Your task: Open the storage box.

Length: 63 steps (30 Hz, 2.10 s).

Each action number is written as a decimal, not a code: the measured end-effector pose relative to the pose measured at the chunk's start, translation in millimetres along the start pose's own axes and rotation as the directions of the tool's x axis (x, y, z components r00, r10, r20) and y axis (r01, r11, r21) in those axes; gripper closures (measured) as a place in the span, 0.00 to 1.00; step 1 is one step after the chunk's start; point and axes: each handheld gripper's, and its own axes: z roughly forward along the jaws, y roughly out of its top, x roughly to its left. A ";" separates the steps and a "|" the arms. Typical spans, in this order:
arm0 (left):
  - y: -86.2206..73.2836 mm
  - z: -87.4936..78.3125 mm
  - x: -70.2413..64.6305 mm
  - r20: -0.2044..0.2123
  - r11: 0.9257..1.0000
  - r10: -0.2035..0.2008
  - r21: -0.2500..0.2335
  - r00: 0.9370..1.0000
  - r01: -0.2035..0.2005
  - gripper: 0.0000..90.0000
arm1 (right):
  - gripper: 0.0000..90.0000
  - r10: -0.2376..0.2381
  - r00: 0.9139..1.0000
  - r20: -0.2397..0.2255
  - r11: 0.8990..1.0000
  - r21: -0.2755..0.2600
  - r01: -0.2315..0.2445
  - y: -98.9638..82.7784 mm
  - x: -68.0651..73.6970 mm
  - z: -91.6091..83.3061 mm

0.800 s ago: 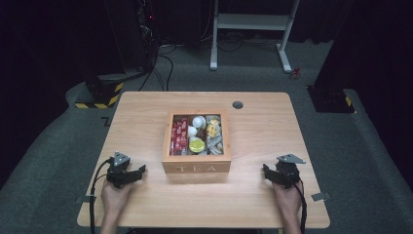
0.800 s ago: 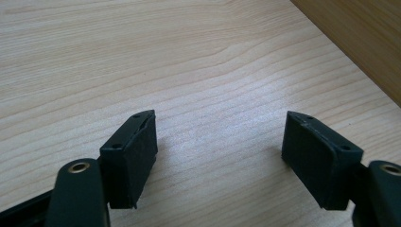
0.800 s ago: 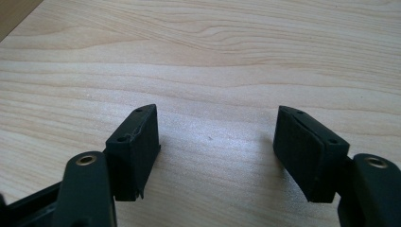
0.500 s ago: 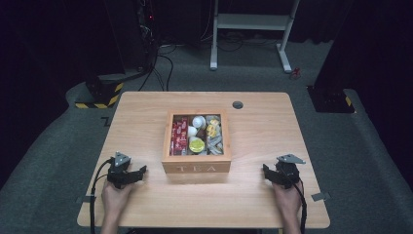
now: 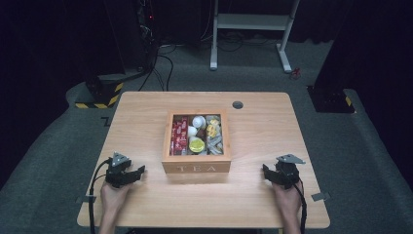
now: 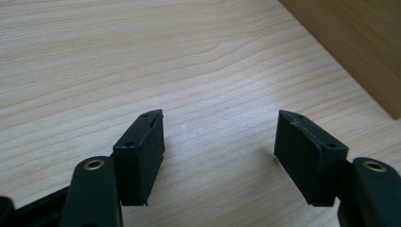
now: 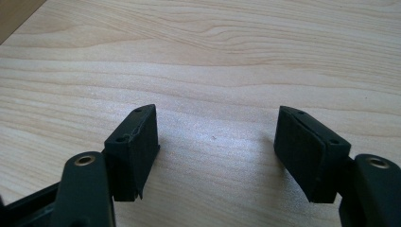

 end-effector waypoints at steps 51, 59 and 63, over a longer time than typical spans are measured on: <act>1.3 -18.0 -60.5 0.307 0.982 0.178 -0.112 0.935 -0.150 0.72 | 0.35 -0.009 1.000 -0.007 1.000 0.000 0.009 0.0 0.5 -0.1; 5.1 -15.1 -71.2 0.341 0.978 0.204 -0.108 0.918 -0.177 0.81 | 0.35 -0.015 1.000 -0.007 1.000 0.000 0.015 0.1 0.1 -0.1; 7.4 -14.5 -75.1 0.343 0.976 0.216 -0.116 0.914 -0.187 0.84 | 0.35 -0.019 1.000 -0.007 1.000 -0.001 0.019 0.0 0.1 0.0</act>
